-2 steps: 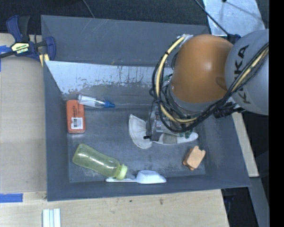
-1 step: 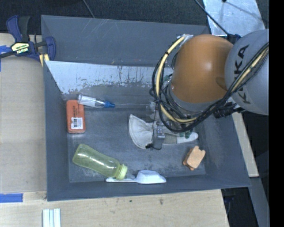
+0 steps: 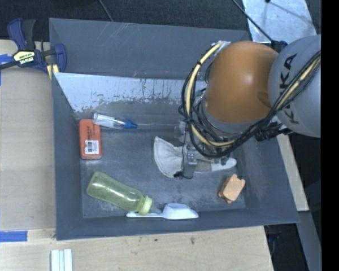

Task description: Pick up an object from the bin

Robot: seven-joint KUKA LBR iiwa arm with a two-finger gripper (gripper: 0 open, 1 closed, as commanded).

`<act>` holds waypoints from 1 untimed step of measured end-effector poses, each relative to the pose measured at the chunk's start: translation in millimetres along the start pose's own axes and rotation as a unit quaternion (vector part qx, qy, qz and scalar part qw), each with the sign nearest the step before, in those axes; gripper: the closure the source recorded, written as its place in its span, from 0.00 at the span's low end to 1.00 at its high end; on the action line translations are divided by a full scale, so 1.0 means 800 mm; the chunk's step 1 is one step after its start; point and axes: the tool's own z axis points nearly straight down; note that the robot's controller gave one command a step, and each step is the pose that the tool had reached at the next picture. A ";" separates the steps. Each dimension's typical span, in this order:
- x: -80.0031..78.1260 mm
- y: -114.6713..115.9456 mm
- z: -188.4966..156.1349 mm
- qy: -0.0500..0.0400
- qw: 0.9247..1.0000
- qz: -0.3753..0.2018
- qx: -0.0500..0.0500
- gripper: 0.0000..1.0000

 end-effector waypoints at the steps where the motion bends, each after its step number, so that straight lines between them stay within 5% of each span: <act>1: -0.043 -0.012 0.046 -0.002 1.000 0.003 0.000 0.00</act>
Offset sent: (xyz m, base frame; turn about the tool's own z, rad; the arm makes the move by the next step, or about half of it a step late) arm 0.0287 -0.0289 -0.1022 0.0629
